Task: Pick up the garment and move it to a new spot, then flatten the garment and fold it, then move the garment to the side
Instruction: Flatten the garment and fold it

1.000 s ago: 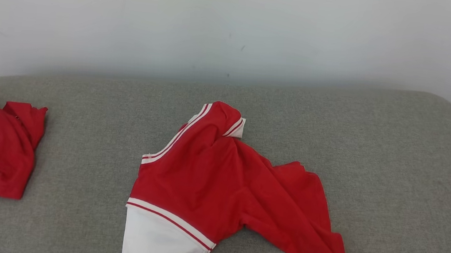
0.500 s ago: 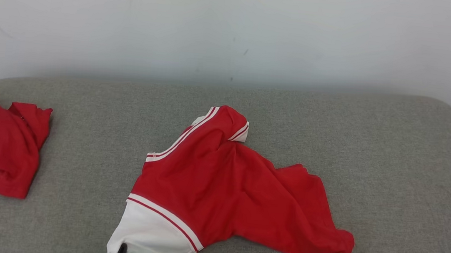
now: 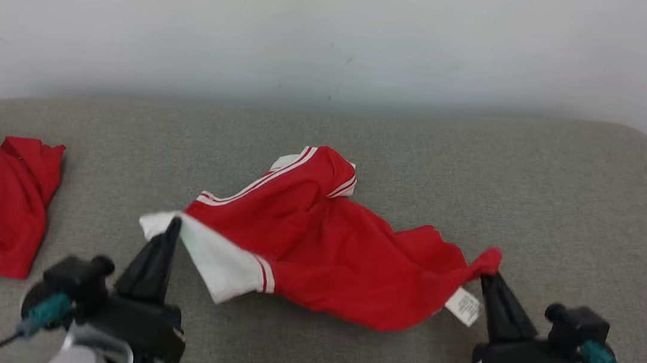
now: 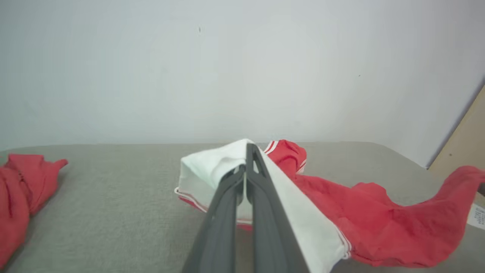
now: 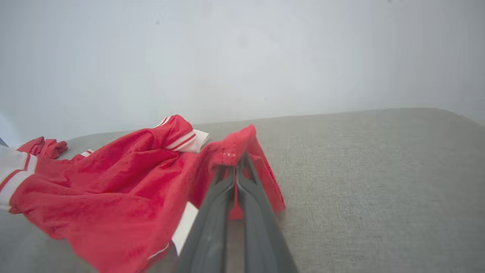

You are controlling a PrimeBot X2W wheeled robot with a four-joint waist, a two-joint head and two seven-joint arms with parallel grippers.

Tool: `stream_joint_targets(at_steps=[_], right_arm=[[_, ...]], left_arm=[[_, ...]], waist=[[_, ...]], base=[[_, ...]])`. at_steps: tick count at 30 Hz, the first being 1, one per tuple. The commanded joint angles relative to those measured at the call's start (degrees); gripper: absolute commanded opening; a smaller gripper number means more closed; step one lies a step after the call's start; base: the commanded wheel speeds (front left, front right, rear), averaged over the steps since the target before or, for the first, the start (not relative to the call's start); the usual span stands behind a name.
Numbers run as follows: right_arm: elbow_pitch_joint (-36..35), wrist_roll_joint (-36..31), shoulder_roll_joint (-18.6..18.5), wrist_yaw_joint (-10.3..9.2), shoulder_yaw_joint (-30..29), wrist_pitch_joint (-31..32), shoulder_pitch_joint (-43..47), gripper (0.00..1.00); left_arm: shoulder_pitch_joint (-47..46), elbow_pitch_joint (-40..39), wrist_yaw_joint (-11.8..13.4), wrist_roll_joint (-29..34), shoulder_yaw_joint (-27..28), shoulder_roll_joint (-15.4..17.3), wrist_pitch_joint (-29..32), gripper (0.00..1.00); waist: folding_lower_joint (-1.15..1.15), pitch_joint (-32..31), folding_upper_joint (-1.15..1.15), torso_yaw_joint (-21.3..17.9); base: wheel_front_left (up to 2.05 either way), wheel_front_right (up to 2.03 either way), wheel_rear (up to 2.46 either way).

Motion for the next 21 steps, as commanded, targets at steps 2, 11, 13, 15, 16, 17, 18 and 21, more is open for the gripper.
stream_joint_targets(at_steps=[2,11,13,15,16,17,18,21], right_arm=[[-1.09,1.17,-1.79,-0.13,0.86,1.67,-5.71,0.00],[1.02,4.73,-6.15,-0.14,1.56,8.63,-31.44,0.00],[2.55,5.13,-6.68,-0.14,2.36,10.92,-39.22,0.00],[4.80,6.00,-6.79,-0.14,2.82,12.90,-46.99,0.00],[5.80,6.34,-6.77,-0.14,3.07,13.93,-50.75,0.00],[7.04,6.64,-6.74,-0.14,3.24,14.70,-54.39,0.00],[8.18,6.67,-6.80,-0.14,3.60,15.50,-57.95,0.00],[11.63,7.17,-6.75,-0.14,4.44,16.90,-67.62,0.00]], left_arm=[[-7.57,-1.94,0.11,-0.29,-2.18,2.61,2.64,0.00],[-37.54,0.74,0.11,-8.14,-6.72,9.58,10.35,0.00],[-45.97,3.32,0.12,-9.94,-6.79,10.71,11.90,0.00],[-53.71,6.52,0.11,-11.14,-7.13,11.12,12.55,0.00],[-57.38,7.87,0.11,-11.50,-7.32,11.65,13.04,0.00],[-61.06,9.62,0.12,-12.00,-7.09,11.81,12.92,0.00],[-64.67,11.36,0.11,-12.32,-6.84,11.86,12.98,0.00],[-74.52,16.05,0.10,-11.47,-8.14,11.97,12.59,0.00]], waist=[[0.00,3.72,-0.01,0.18],[0.00,16.58,-0.01,0.97],[0.00,20.03,-0.01,0.61],[0.00,22.85,-0.01,0.20],[0.00,24.35,-0.01,-0.12],[0.00,25.55,-0.01,-0.37],[0.00,26.77,-0.01,-0.66],[0.00,29.56,-0.01,-1.27]], base=[[0.00,0.00,0.00],[0.00,0.00,0.00],[0.00,0.00,0.00],[0.00,0.00,0.00],[0.00,0.00,0.00],[0.00,0.00,0.00],[0.00,0.00,0.00],[0.00,0.00,0.00]])
